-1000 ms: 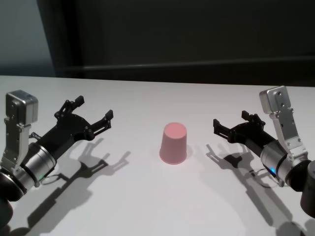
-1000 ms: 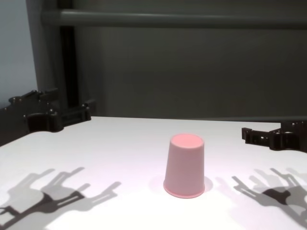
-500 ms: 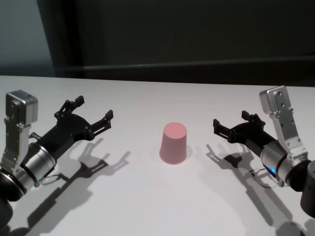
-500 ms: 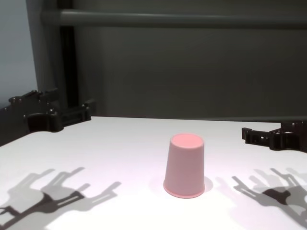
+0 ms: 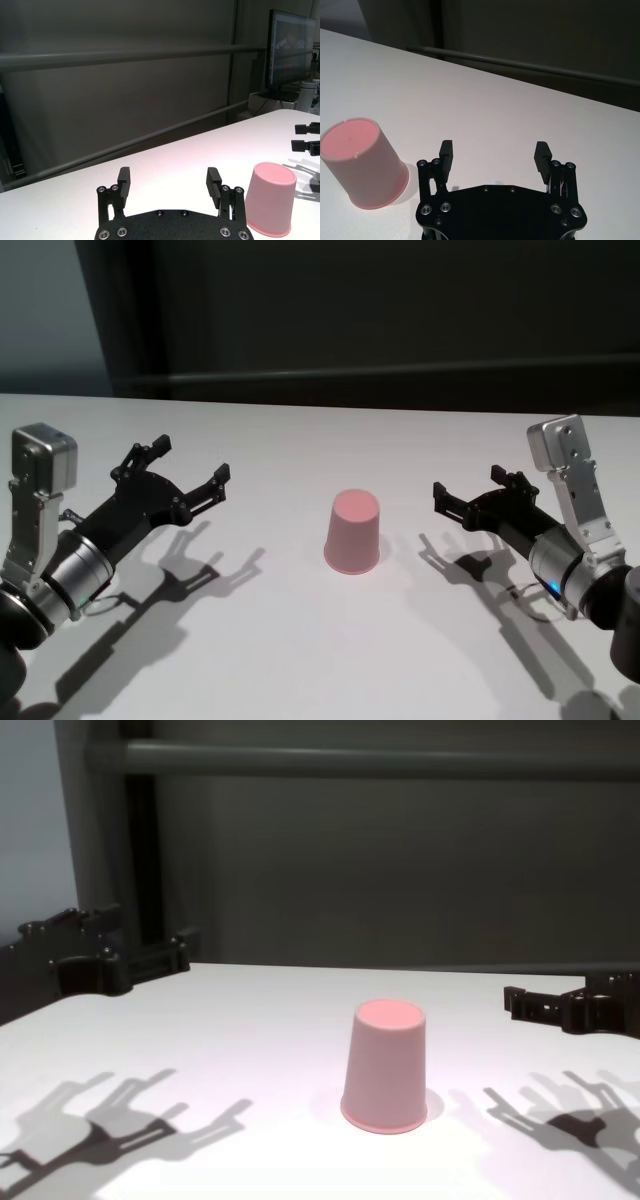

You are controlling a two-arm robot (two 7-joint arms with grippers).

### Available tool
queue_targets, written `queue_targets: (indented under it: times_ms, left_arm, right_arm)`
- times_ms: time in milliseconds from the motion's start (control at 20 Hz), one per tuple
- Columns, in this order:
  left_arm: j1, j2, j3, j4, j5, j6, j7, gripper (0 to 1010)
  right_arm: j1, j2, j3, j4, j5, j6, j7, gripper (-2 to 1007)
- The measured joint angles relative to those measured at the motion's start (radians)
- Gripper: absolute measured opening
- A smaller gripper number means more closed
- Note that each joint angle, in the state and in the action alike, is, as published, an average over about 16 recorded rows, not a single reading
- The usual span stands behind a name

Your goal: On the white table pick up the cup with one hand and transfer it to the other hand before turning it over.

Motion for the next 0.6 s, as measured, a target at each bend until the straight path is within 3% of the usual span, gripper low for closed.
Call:
queue_targets:
  times_ms: [600]
  left_arm:
    - [0.0, 0.0, 0.0, 0.0, 0.0, 0.0, 0.0, 1001]
  right_arm:
    - [0.0, 0.0, 0.0, 0.0, 0.0, 0.0, 0.0, 1002]
